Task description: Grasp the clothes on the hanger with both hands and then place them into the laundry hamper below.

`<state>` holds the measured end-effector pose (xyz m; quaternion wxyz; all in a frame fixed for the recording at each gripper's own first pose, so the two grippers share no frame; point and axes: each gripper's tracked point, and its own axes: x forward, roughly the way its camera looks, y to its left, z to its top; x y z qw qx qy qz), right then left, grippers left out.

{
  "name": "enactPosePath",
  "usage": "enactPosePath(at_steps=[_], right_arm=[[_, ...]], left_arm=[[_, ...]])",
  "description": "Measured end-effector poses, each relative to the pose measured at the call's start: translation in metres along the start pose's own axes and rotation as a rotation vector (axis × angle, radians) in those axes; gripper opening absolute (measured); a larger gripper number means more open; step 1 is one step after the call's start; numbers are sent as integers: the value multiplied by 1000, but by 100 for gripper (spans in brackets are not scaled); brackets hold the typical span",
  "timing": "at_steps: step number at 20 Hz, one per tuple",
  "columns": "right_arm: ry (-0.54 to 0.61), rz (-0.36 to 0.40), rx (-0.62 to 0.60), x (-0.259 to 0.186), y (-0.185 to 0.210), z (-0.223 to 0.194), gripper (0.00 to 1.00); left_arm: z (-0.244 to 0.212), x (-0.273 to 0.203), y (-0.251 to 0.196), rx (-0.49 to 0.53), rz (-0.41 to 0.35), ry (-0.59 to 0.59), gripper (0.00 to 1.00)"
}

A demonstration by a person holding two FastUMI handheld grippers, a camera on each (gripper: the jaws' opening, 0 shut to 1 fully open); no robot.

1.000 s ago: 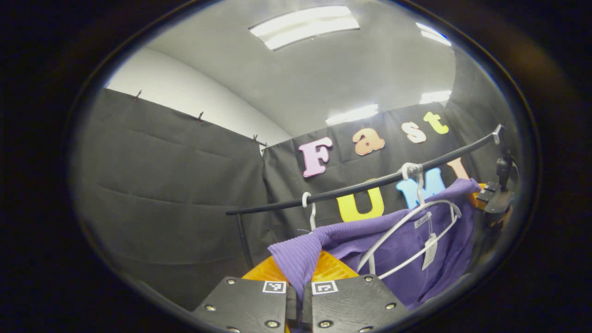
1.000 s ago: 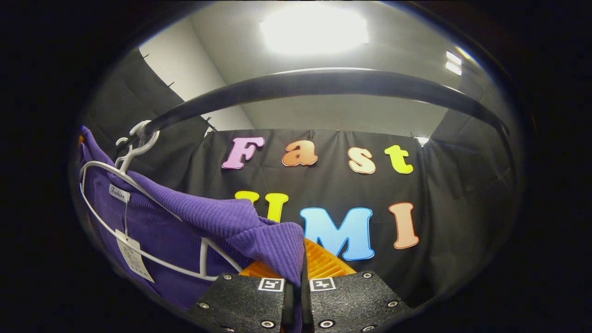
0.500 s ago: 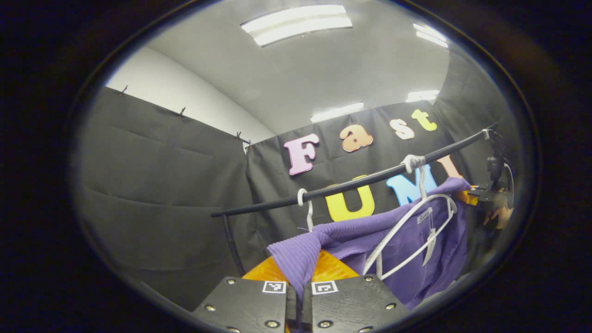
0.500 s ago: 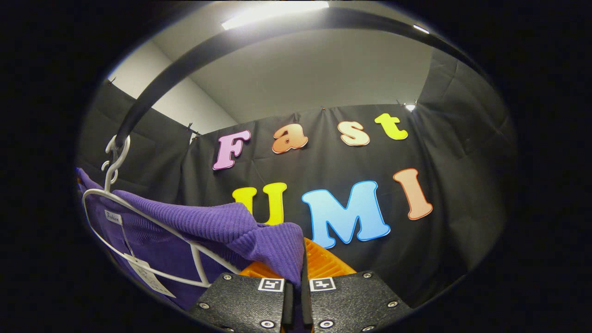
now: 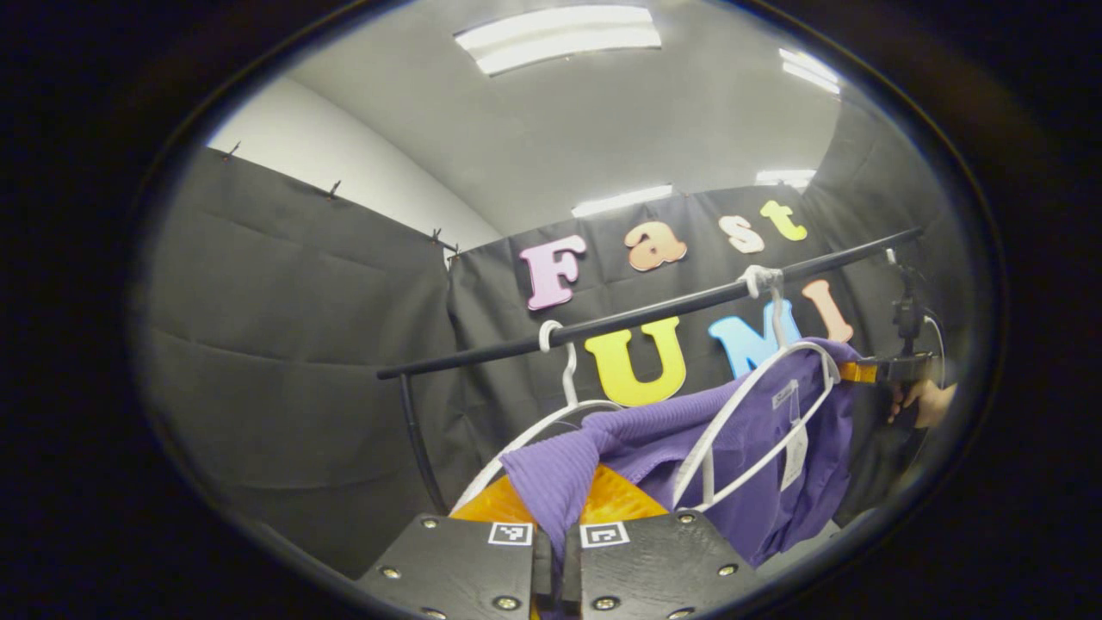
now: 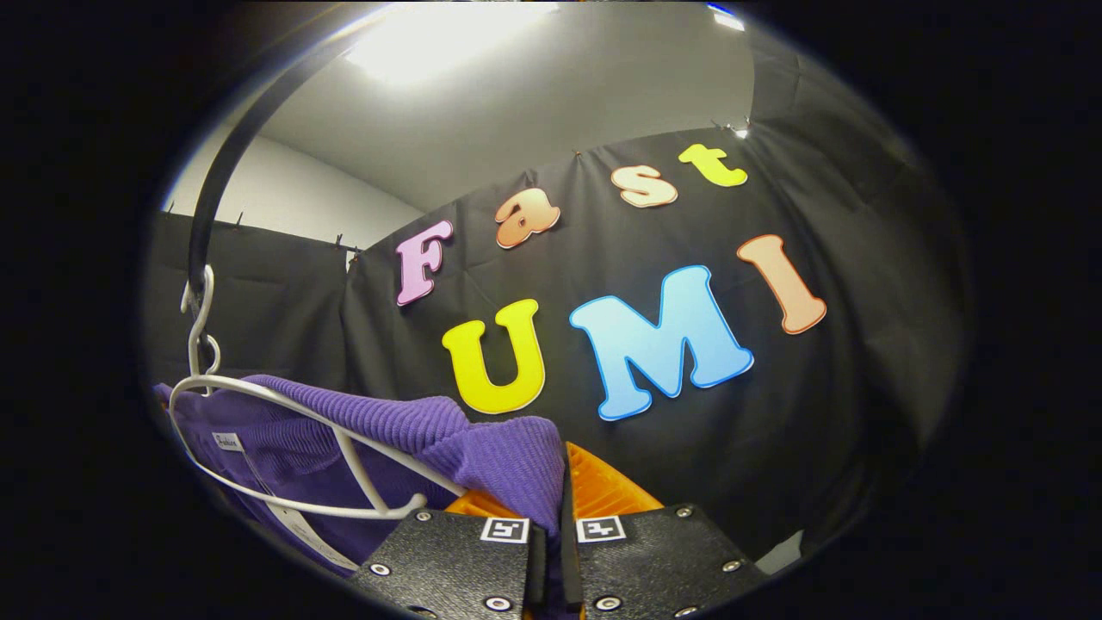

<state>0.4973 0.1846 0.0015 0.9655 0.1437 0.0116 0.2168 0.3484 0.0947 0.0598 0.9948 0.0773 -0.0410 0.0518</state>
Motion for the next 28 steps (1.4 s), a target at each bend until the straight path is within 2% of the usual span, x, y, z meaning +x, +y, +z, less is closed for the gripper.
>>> enactPosePath(at_steps=[3, 6, 7, 15, 16, 17, 20, 23, 28], right_arm=[[-7, 4, -46, 1, -3, -4, 6], [16, 17, -31, -1, -1, -15, 6], [27, 21, -23, -1, -1, -19, 6], [133, 67, 237, 5, 2, -40, 6], [137, 70, 256, 6, 1, -40, 6], [139, 71, 263, 7, 1, -39, 6], [137, 71, 259, 10, -1, -35, 6], [152, 74, 322, 21, -3, -35, 6], [251, 27, 356, 26, -23, -70, 6]], left_arm=[[-7, -3, -2, -3, -7, 13, 10], [-18, -6, -1, -20, -8, 28, 10], [-21, -9, -2, -24, -8, 33, 5], [-37, -23, -3, -52, -18, 67, 5], [-39, -26, -2, -58, -18, 74, 1], [-39, -26, -3, -66, -17, 74, 5], [-42, -27, -6, -85, -20, 77, 5], [-46, -24, -9, -90, -20, 93, 5], [-57, -18, -21, -110, -33, 123, 5]])
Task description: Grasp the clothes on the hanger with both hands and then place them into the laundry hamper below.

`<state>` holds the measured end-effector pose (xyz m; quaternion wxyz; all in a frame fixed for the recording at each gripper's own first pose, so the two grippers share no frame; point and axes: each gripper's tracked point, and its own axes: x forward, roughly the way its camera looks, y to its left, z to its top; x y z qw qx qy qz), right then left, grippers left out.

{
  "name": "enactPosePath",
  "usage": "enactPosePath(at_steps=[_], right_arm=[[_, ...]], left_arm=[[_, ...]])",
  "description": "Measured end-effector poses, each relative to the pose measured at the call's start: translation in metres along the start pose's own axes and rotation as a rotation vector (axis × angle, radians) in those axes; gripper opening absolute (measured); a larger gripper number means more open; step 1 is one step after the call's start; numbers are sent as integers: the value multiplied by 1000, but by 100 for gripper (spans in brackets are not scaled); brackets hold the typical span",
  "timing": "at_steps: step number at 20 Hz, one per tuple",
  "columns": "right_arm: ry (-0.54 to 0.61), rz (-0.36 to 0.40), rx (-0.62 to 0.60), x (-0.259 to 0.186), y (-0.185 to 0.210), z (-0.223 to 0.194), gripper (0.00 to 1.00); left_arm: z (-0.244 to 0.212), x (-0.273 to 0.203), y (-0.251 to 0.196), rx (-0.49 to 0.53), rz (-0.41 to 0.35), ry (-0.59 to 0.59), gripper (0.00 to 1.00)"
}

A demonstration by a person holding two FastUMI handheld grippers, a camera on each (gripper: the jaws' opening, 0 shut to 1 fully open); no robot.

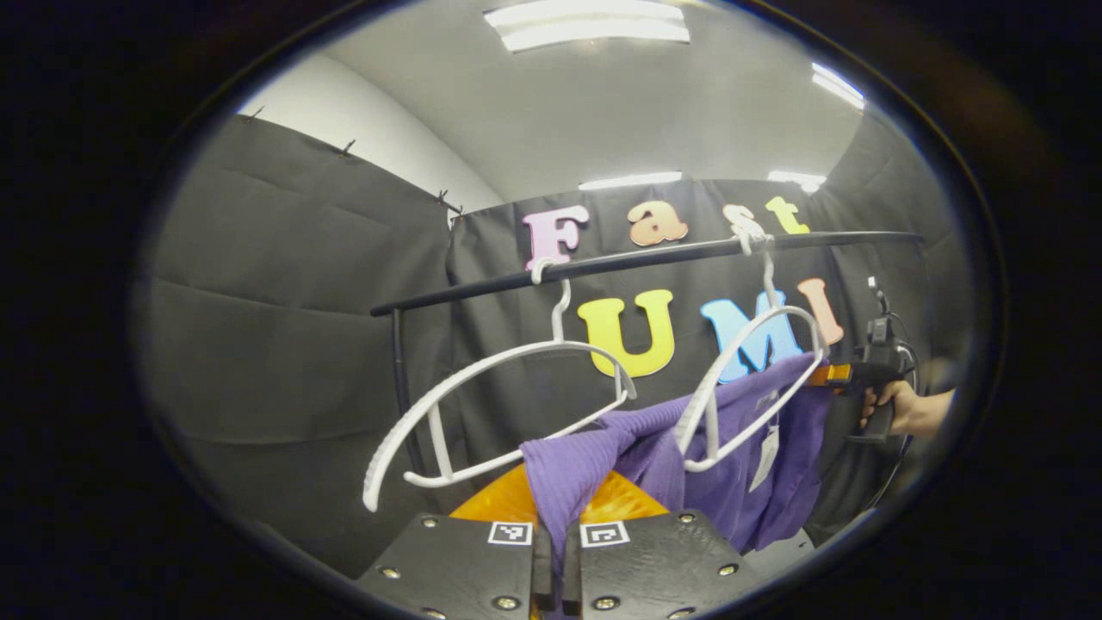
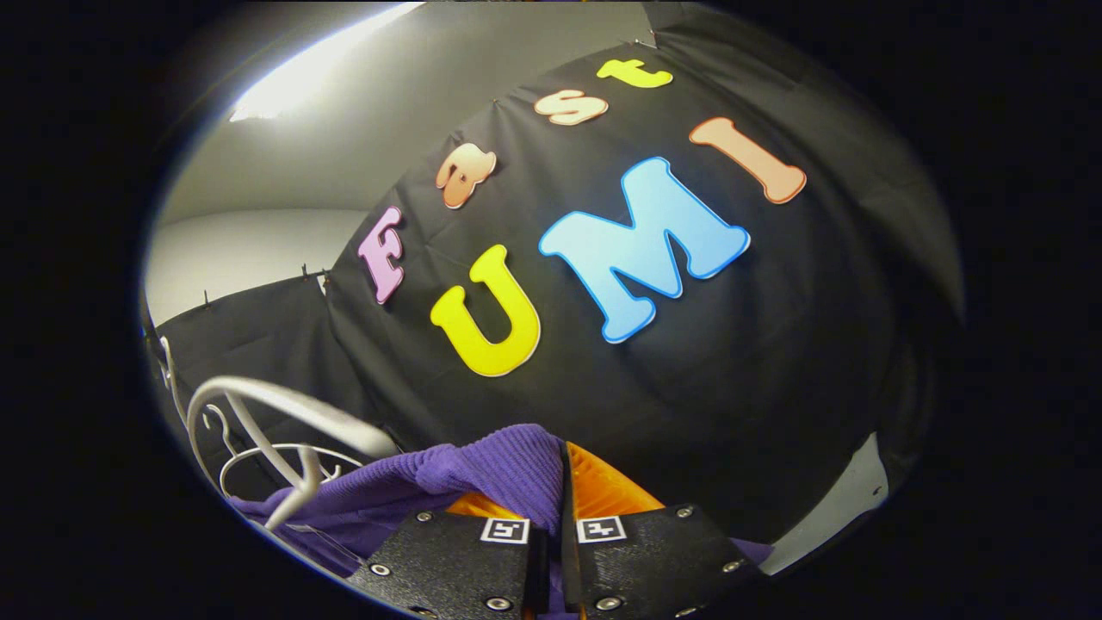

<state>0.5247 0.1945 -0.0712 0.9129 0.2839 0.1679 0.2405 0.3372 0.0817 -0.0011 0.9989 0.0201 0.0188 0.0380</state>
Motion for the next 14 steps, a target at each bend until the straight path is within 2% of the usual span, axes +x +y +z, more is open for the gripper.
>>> enactPosePath(at_steps=[5, 6, 7, 8, 14], right_arm=[[62, -38, -52, -14, -25, -37, 6], [70, -41, -60, -18, -27, -42, 6], [81, -45, -67, -23, -29, -47, 6], [89, -47, -78, -29, -30, -53, 6], [112, -57, -141, -71, -27, -75, 6]], left_arm=[[-9, -3, -4, 9, 5, -1, 5], [-11, -4, -4, 9, 7, 0, 10], [-14, -8, -4, 11, 13, 2, 10], [-18, -12, -5, 13, 19, 7, 5], [-39, -53, -2, -32, 21, 50, 5]])
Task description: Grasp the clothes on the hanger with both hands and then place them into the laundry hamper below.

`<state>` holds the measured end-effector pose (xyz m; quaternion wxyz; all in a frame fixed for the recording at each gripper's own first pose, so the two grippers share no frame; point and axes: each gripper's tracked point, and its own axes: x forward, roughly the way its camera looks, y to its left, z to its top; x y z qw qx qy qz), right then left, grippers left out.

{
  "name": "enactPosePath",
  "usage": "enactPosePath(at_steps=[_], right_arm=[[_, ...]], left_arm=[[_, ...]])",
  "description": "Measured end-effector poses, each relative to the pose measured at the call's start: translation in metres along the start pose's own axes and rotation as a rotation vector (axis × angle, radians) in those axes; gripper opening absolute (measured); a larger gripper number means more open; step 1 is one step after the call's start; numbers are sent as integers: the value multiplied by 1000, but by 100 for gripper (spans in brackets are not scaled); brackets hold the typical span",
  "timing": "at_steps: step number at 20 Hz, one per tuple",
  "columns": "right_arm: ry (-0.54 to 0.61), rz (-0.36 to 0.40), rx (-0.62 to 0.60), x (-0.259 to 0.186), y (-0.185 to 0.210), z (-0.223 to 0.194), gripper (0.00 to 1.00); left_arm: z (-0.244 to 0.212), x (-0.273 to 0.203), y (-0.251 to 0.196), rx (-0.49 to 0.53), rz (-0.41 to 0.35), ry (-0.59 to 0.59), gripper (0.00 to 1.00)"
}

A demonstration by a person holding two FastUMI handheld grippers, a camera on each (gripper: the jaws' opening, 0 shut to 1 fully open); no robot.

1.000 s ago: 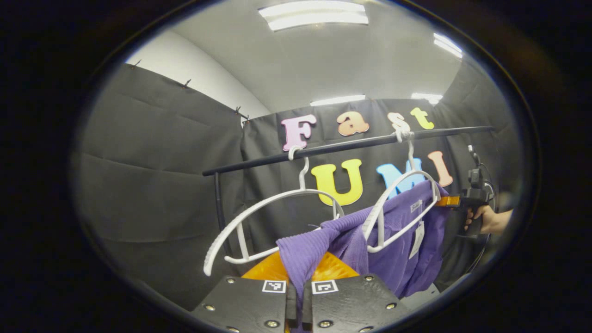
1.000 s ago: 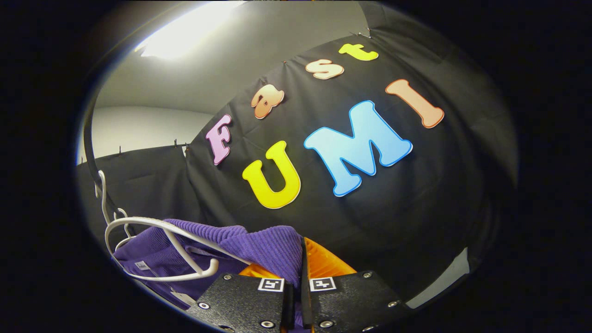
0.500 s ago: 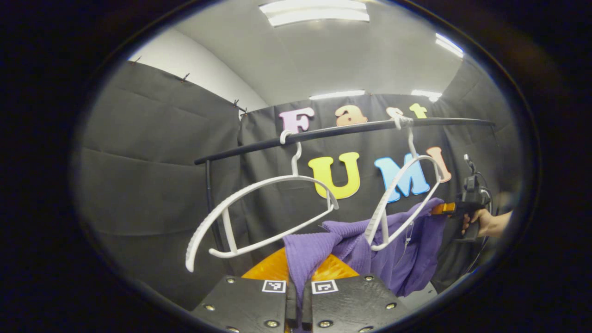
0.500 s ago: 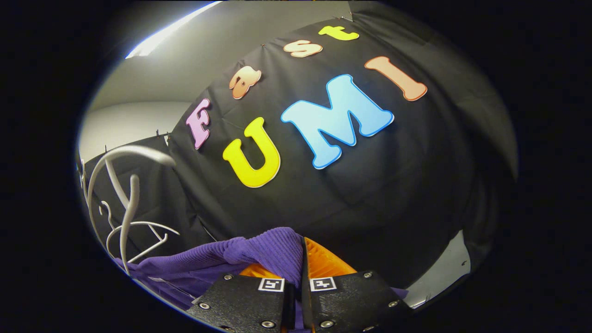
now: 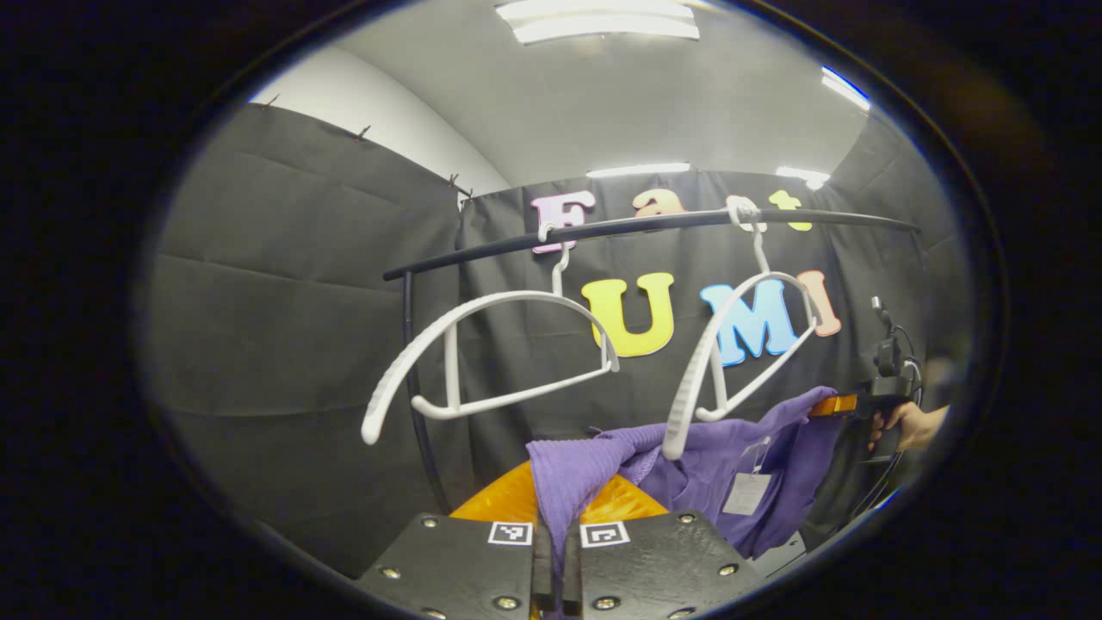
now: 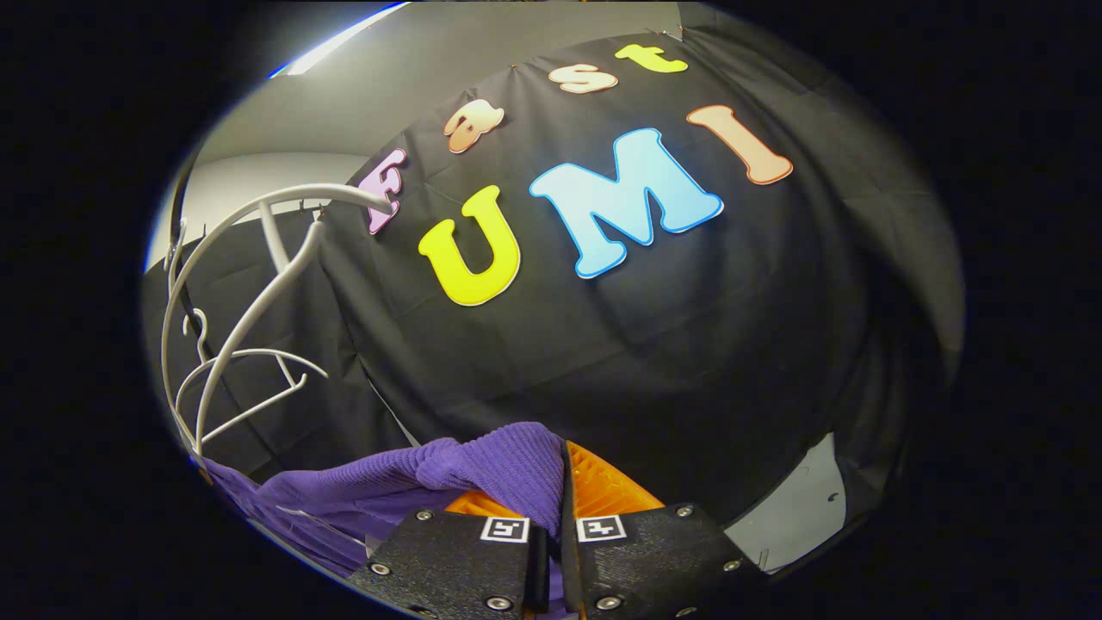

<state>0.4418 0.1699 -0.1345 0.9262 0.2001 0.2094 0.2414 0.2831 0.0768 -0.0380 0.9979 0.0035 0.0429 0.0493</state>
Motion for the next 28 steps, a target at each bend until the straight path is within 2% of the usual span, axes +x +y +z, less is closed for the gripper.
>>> enactPosePath(at_steps=[4, 5, 6, 7, 8, 13, 14, 19, 20, 21, 22, 23, 27, 28], right_arm=[[-14, -16, -36, -35, 7, -8, 6], [-17, -17, -41, -44, 10, -10, 6], [-18, -18, -45, -52, 14, -11, 6], [-22, -18, -48, -61, 18, -12, 6], [-30, -16, -52, -72, 23, -12, 6], [-68, 13, -75, -123, 60, -5, 6], [-76, 20, -81, -135, 69, -4, 6], [-102, 69, -114, -183, 115, -8, 6], [-103, 76, -117, -193, 123, -12, 6], [-101, 87, -123, -202, 131, -16, 6], [-102, 93, -131, -210, 140, -22, 6], [-101, 101, -140, -219, 148, -27, 6], [-62, 143, -192, -244, 176, -62, 6], [-48, 149, -210, -248, 181, -72, 6]], left_arm=[[-8, -26, -3, 15, -23, 12, 5], [-7, -34, -4, 17, -31, 9, 10], [-6, -41, -4, 17, -37, 8, 5], [-5, -49, -4, 11, -46, 3, 10], [-2, -54, -6, 1, -55, -5, 10], [18, -91, -9, -36, -116, -50, 10], [23, -98, -9, -44, -128, -60, 5], [41, -123, -16, -101, -194, -104, 5], [44, -128, -18, -111, -205, -113, 5], [46, -132, -21, -118, -217, -121, 0], [47, -137, -25, -124, -230, -125, 5], [47, -142, -31, -131, -243, -126, 1], [26, -152, -54, -185, -283, -92, 0], [19, -153, -61, -193, -293, -78, 5]])
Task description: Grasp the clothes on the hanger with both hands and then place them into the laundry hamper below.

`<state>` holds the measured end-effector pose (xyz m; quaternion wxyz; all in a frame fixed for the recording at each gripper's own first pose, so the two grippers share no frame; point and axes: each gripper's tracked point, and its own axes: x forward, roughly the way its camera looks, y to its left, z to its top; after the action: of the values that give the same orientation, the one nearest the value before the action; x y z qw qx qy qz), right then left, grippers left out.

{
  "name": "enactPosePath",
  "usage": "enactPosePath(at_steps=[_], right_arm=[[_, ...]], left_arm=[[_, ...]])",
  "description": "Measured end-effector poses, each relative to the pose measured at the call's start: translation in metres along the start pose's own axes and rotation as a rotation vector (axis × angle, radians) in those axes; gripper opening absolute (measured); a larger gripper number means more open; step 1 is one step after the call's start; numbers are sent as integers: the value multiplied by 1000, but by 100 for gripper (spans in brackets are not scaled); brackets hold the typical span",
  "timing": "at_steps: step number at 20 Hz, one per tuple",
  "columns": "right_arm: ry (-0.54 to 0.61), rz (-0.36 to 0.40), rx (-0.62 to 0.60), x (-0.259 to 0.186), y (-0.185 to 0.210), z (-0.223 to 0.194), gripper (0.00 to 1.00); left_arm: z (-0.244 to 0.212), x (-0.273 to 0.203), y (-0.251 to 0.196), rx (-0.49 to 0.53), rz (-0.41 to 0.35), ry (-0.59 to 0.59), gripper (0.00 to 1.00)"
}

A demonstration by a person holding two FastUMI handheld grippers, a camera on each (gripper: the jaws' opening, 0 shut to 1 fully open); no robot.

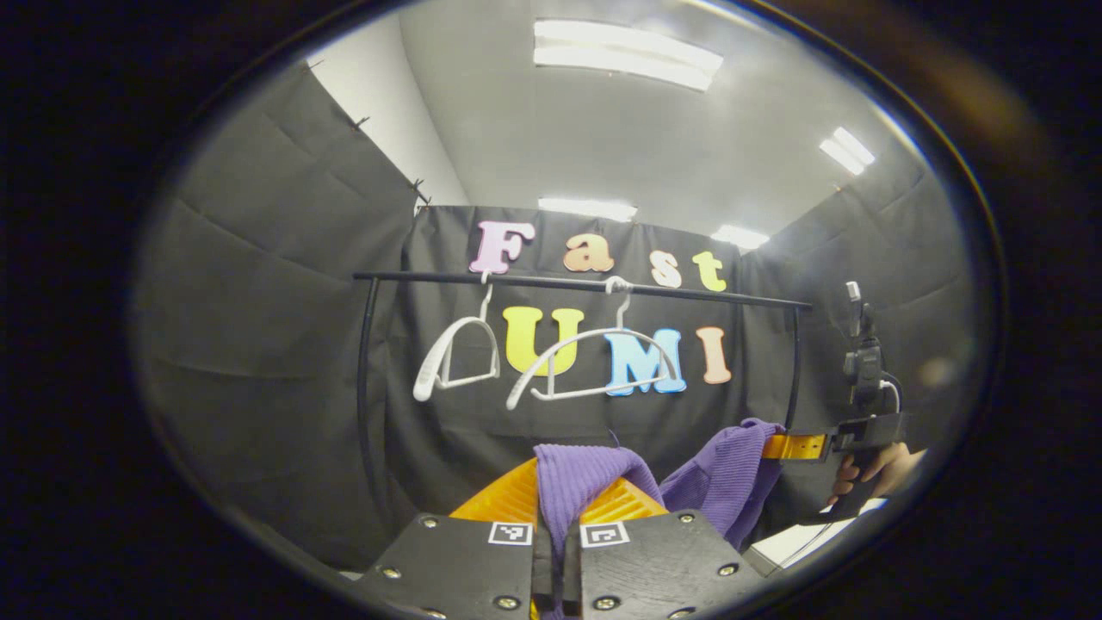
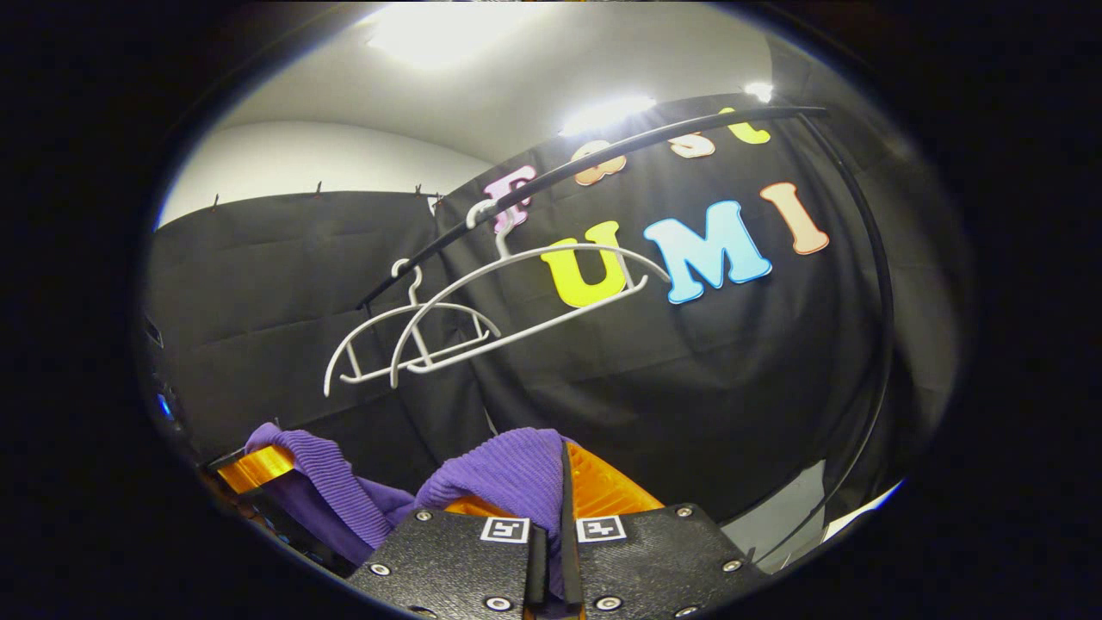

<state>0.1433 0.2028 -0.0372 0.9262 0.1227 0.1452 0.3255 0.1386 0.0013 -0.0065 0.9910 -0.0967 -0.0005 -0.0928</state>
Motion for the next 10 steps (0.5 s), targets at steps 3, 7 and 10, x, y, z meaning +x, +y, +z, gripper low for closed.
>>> enactPosePath(at_steps=[3, 7, 10], right_arm=[[45, 3, -30, -7, 10, -29, 6], [113, -20, -25, -9, 14, -76, 7], [181, -39, -53, -12, 14, -117, 9]], left_arm=[[-26, 1, -17, -21, -33, 40, 1], [-63, 2, -31, -37, -53, 99, 5], [-100, 3, -42, -34, -52, 165, 5]])
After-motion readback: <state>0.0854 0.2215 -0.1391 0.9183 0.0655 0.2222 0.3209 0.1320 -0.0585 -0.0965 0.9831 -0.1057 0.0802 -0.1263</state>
